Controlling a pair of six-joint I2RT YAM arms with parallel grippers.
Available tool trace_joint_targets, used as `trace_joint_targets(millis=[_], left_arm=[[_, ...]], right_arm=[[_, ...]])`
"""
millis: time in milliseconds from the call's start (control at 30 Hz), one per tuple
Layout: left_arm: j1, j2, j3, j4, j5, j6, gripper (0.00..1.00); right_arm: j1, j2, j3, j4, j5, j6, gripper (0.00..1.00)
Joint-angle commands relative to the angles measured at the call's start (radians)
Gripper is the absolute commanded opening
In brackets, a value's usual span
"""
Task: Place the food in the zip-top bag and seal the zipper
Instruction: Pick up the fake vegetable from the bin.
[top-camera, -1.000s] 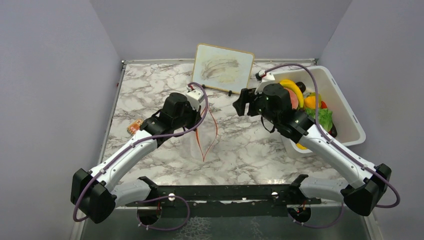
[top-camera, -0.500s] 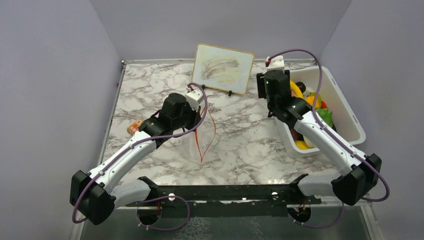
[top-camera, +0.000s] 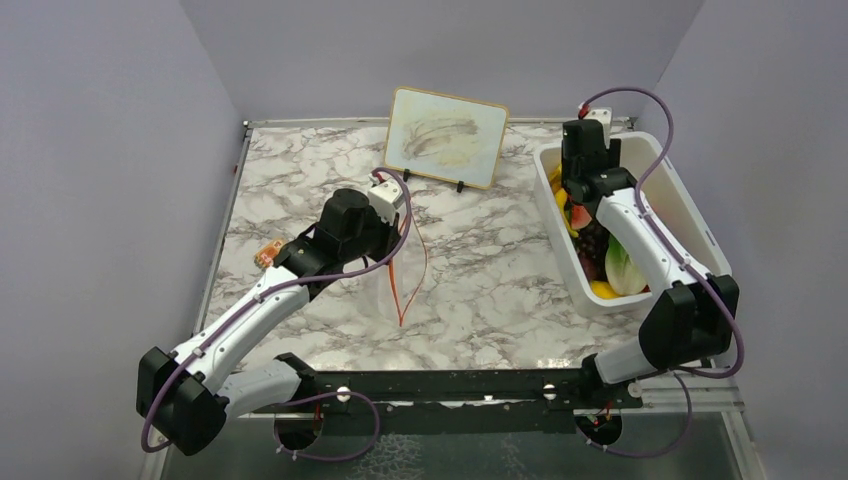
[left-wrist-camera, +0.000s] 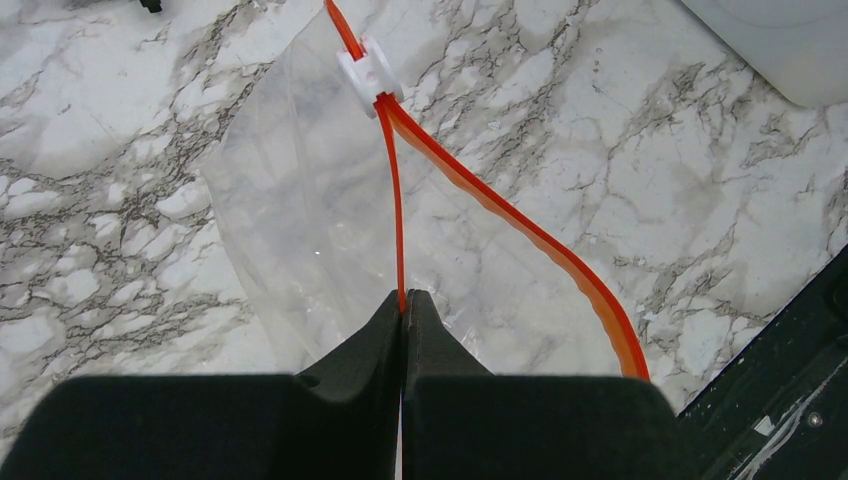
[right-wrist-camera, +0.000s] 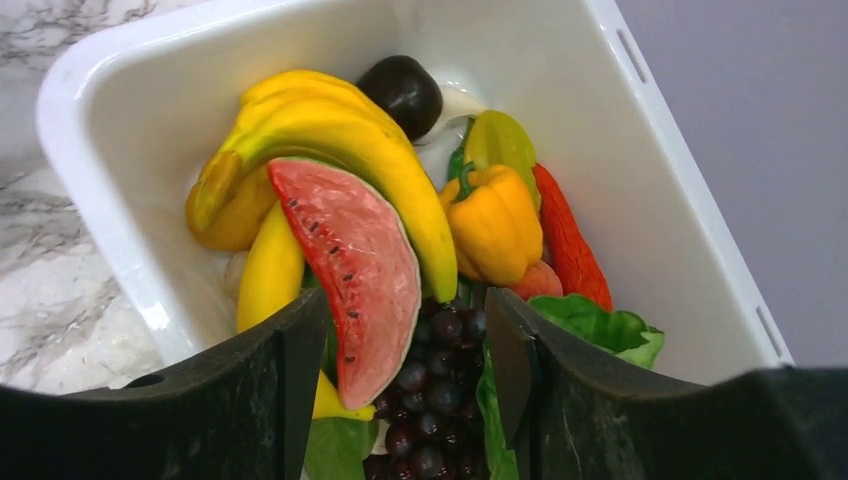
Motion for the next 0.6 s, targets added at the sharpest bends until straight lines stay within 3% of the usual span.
trace_joint_targets(millis=[0,267,433,567], left_arm=[[0.001,-0.023,-0.006,0.027,0.021,0.005,0.00],[0.001,-0.023,-0.014,0.033,0.021,-0.006,0.00],[0.001,-0.025,-0.011,0.032,0.032,-0.009,0.00],[0.001,-0.047,-0.017,0.033,0.012,-0.009,0.00]], right_arm=[[-0.069,-0.026,0.003,-0.064,0.054,0.069,0.62],[-0.253,0.009,0.038,-0.208,-0.001,0.161,0.84],[-0.272,0.063,0.074,-0.358,0.033,0.252,0.88],[-0.279,0.027,0.043,-0.377,0.020,0.297,0.92]])
